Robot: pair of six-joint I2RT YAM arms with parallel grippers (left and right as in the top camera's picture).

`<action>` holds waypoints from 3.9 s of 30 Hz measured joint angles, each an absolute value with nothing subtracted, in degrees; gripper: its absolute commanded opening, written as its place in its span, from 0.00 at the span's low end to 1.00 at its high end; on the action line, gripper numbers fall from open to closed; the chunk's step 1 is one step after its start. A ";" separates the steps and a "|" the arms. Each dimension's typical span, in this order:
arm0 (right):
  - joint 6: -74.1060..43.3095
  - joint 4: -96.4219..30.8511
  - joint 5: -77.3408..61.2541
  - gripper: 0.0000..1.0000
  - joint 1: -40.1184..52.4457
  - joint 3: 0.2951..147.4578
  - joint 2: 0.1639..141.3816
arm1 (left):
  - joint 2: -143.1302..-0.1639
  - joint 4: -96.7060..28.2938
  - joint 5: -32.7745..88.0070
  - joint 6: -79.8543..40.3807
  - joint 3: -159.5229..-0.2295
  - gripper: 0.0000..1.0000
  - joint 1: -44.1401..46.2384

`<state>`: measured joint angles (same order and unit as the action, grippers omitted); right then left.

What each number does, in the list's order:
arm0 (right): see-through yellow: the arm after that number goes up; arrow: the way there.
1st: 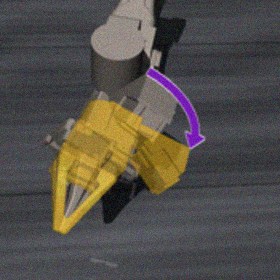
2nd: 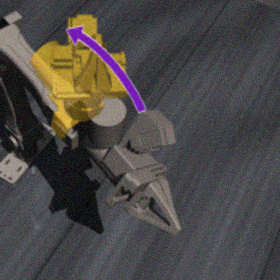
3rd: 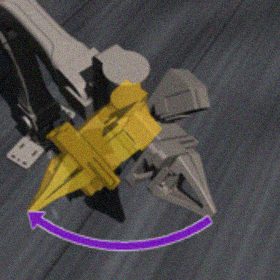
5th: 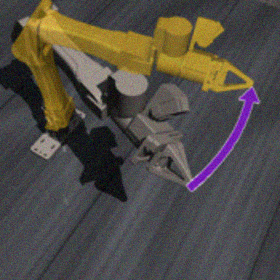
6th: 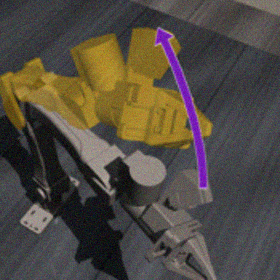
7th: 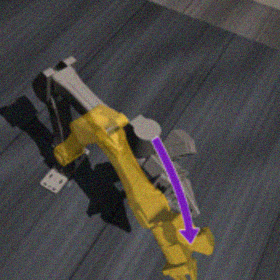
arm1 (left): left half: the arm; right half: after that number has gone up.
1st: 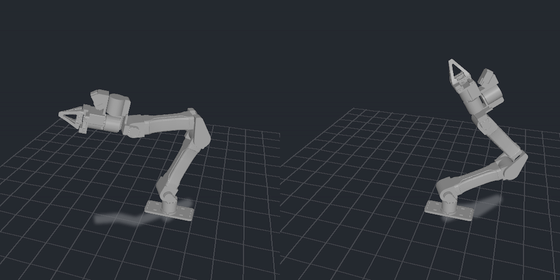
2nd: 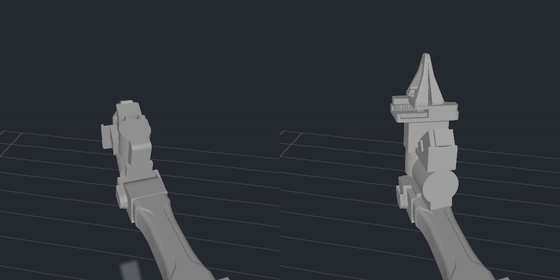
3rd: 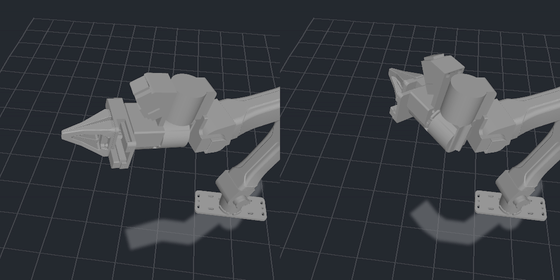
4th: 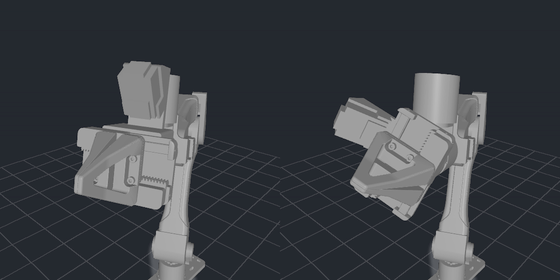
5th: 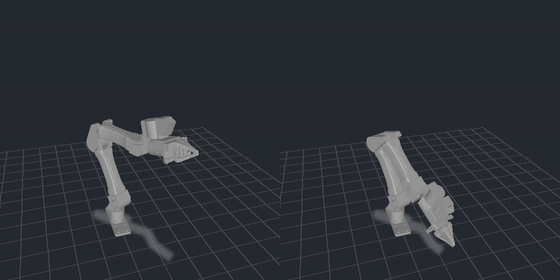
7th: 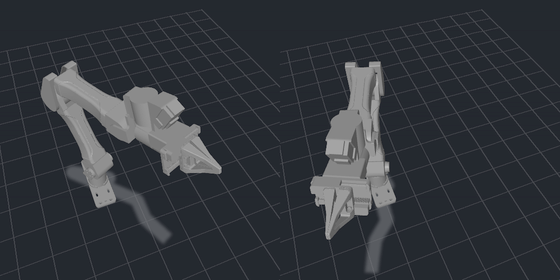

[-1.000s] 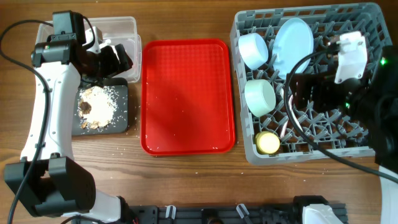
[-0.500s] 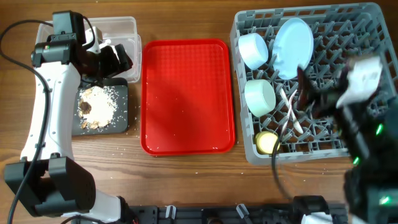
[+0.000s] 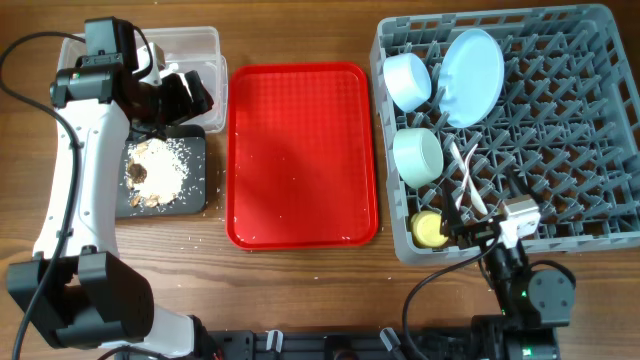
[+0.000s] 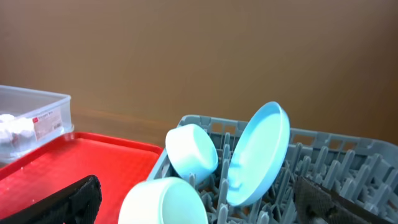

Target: Sort waste into correct bins and load items into the dishwasher rack

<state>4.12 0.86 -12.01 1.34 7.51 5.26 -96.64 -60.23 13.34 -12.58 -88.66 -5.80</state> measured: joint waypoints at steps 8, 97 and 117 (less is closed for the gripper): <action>13.17 5.41 -20.29 1.00 1.34 1.34 1.10 | -96.64 -60.23 13.34 -12.58 -88.66 1.00 -5.80; 8.14 1.30 -17.47 1.00 1.34 0.36 0.78 | -0.82 -3.46 8.14 -4.73 -0.62 1.00 -0.80; 8.14 1.28 -17.47 1.00 1.34 0.36 0.78 | -0.82 -3.46 8.14 -4.73 -0.62 1.00 -0.80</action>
